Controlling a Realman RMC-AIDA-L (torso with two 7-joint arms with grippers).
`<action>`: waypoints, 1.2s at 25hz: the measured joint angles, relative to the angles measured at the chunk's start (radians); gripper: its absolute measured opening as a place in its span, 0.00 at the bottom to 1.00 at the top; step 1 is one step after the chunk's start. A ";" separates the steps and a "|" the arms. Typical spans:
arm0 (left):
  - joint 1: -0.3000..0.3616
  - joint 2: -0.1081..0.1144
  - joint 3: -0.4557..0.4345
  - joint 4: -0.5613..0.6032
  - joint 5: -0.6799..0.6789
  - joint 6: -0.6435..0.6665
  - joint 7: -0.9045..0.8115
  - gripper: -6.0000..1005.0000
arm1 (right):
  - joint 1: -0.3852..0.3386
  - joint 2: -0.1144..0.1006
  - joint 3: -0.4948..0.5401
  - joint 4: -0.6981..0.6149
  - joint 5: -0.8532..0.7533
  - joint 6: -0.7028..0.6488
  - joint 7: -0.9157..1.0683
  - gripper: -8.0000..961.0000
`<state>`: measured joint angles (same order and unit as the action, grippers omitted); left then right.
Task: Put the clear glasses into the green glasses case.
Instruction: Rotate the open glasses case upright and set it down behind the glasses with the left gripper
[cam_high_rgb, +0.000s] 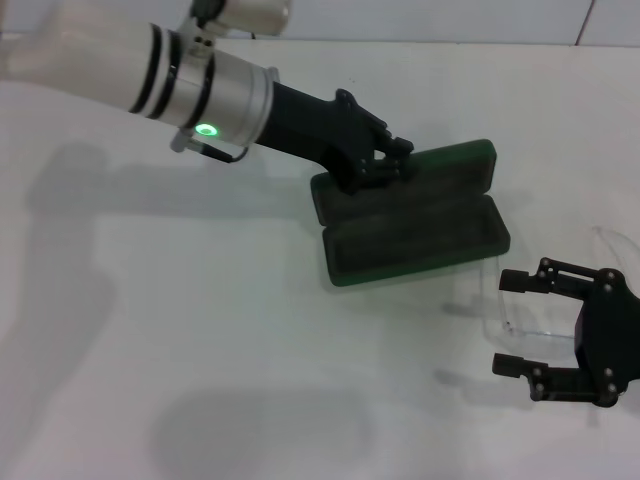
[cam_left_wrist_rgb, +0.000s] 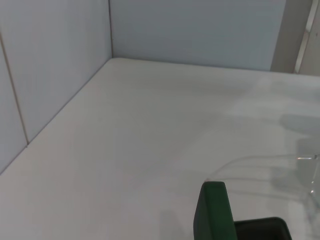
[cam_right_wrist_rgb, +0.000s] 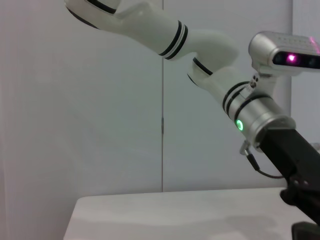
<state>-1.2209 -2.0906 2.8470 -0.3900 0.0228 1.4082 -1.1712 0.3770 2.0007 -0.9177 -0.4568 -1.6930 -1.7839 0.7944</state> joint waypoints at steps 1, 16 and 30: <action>-0.001 0.000 0.000 0.018 0.003 -0.020 0.005 0.23 | -0.001 0.000 0.000 0.000 0.000 0.000 -0.002 0.78; -0.027 0.005 0.000 0.012 0.023 -0.058 0.006 0.25 | -0.011 0.000 0.001 0.003 -0.001 -0.002 -0.015 0.77; -0.007 0.002 0.000 -0.058 0.064 -0.034 0.048 0.27 | -0.004 0.000 -0.001 -0.006 -0.001 -0.002 -0.015 0.77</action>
<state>-1.2279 -2.0884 2.8470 -0.4478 0.0865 1.3745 -1.1232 0.3732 2.0002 -0.9189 -0.4627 -1.6939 -1.7857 0.7790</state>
